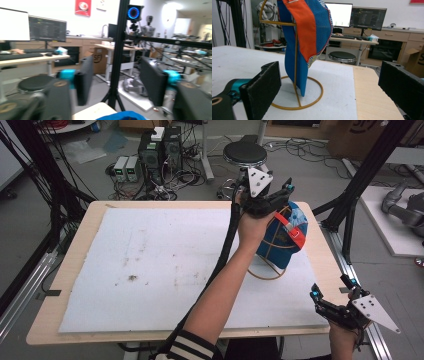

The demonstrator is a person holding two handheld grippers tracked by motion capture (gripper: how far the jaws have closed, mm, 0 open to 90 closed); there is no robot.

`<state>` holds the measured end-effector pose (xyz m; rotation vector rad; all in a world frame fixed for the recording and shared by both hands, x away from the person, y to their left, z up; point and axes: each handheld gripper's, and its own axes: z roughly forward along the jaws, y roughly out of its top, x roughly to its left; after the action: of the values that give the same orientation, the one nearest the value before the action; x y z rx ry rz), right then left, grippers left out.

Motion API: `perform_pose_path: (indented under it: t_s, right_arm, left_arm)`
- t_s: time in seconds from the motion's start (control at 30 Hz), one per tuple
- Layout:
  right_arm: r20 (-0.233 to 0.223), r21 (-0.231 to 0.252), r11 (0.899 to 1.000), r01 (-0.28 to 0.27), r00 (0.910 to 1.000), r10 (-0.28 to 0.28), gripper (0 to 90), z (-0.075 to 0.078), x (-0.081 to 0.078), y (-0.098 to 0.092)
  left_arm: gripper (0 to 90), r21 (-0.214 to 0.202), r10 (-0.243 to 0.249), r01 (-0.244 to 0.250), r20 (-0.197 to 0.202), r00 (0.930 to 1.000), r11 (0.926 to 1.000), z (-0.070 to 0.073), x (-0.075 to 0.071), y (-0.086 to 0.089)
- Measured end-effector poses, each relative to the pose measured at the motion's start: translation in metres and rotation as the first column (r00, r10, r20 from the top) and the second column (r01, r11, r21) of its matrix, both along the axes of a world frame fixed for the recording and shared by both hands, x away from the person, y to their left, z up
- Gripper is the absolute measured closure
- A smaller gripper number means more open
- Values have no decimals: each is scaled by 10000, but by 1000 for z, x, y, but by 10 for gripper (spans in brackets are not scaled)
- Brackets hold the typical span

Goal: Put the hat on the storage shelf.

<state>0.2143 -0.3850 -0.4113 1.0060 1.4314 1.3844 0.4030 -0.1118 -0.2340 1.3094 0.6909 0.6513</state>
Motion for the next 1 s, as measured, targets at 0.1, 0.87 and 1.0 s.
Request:
perform_pose_path:
  t_s: [0.1, 0.87, 1.0]
  right_arm:
    - [51, -35, 10000, -32, 10000, 32, 42, 0, 1, 1]
    - [98, 250, 9995, -187, 9998, 184, 42, 1, 6, 11]
    - [65, 359, 9992, -171, 9998, 169, 42, 1, 7, 12]
  left_arm:
    - [308, 40, 14, -14, -1, 10000, 10000, 1, 0, 4]
    - [181, 412, 665, -714, 1093, 9918, 9966, 18, -26, 71]
    - [175, 468, 987, -1054, 1280, 9869, 9933, 19, -33, 91]
